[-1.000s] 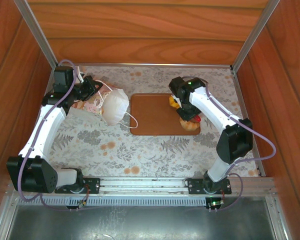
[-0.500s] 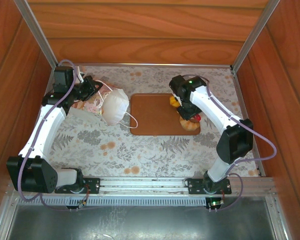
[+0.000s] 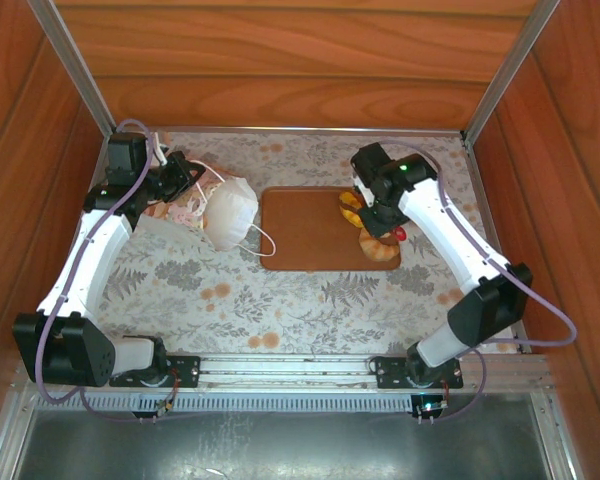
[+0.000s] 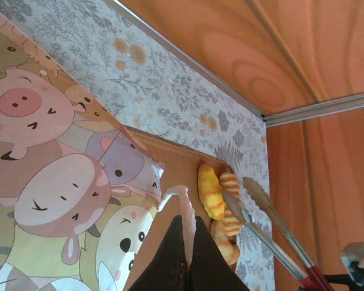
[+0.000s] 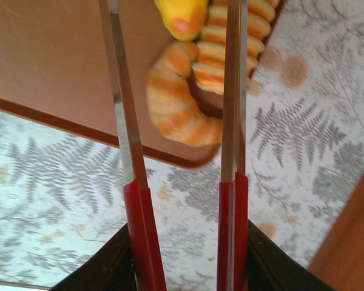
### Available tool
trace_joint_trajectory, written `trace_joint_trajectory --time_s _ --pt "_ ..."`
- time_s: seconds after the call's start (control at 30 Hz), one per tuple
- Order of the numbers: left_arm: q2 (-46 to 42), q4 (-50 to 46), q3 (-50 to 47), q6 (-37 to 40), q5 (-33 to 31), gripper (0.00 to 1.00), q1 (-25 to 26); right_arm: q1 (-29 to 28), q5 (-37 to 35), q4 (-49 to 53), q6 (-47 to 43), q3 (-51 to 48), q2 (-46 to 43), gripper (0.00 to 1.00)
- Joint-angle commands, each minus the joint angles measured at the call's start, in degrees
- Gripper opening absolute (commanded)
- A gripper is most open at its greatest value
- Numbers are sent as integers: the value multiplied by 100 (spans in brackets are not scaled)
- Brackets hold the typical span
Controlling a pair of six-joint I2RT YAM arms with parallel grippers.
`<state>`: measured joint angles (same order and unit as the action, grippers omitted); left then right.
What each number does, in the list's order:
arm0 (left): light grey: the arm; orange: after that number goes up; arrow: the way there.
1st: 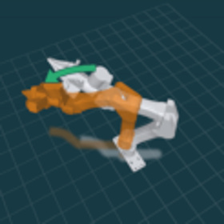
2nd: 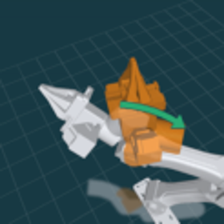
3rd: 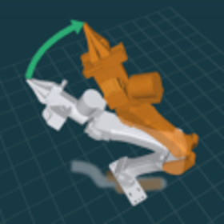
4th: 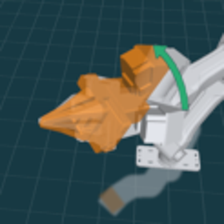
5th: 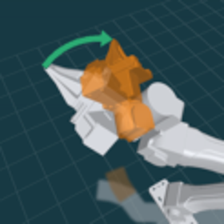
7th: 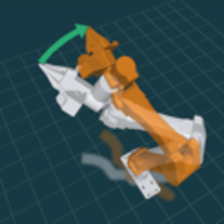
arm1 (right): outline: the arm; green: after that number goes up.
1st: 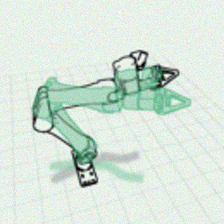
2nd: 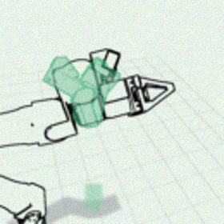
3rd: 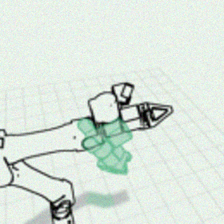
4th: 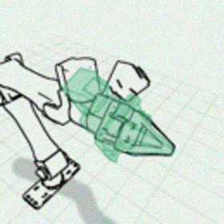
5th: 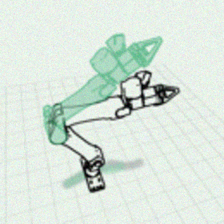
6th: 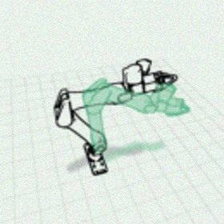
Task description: Take the fake bread out of the paper bag
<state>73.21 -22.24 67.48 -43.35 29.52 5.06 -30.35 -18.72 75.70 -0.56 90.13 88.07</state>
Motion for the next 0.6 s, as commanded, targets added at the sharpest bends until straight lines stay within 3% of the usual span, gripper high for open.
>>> trace_joint_trajectory --time_s 0.0,0.27,0.57 --pt "-247 77 -68 -18 -119 0 0 -24 1141 -504 -65 -132 -479 40" --pt "-608 -76 -203 -101 -395 0 -5 -207 3064 -1919 174 -948 -1376 40" --pt "-944 -446 -234 75 -700 0 -156 -911 3971 -2368 3 -1608 -1835 39"
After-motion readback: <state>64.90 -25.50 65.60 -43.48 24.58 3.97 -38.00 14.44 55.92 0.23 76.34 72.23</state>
